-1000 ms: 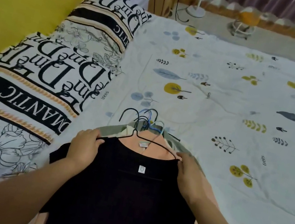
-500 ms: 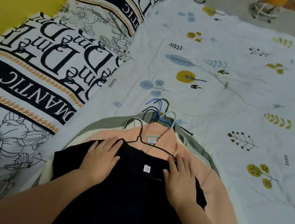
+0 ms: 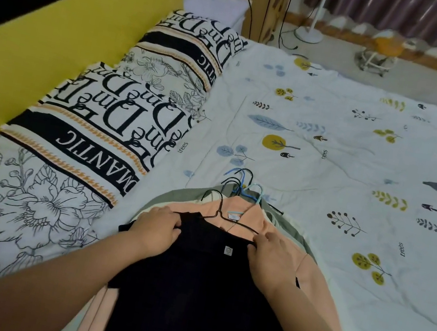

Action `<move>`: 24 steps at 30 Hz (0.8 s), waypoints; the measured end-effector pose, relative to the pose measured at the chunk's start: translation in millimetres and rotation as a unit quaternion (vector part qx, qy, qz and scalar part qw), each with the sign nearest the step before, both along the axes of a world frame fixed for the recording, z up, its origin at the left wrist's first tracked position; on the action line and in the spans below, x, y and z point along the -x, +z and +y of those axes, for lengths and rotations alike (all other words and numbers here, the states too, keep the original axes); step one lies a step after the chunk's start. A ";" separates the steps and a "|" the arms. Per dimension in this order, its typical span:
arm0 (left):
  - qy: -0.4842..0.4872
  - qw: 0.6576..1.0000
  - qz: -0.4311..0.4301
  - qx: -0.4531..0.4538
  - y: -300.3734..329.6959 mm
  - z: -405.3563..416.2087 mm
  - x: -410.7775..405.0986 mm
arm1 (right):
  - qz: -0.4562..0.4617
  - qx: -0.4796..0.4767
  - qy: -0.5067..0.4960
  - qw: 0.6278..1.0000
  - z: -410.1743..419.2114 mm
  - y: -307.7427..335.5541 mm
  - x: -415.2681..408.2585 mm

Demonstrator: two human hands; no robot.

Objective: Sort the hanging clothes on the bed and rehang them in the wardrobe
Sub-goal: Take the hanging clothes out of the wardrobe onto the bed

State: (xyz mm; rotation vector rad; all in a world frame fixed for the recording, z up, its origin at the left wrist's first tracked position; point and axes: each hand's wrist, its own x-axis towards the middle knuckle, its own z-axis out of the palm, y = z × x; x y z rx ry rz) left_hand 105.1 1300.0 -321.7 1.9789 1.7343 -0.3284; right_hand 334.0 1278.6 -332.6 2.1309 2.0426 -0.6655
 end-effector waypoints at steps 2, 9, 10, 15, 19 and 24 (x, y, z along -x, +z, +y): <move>0.009 1.000 -0.017 -0.014 23.2 -12.3 7.9 | -0.012 0.001 0.009 1.000 -11.1 21.4 7.9; -0.008 0.998 -0.047 -0.042 114.2 -79.8 37.9 | -0.022 -0.034 0.035 0.999 -71.2 103.9 44.8; -0.011 0.998 -0.048 -0.048 126.6 -91.3 43.6 | -0.021 -0.040 0.039 0.998 -81.1 116.9 51.7; -0.015 0.996 -0.042 -0.074 187.1 -148.9 75.4 | -0.022 -0.069 0.087 0.994 -133.1 182.1 88.6; -0.010 0.996 -0.041 -0.081 230.6 -192.2 97.9 | -0.012 -0.079 0.134 0.988 -165.4 228.3 116.6; 0.004 0.994 -0.013 -0.106 280.9 -237.1 125.0 | -0.001 -0.116 0.198 0.973 -186.6 275.0 146.6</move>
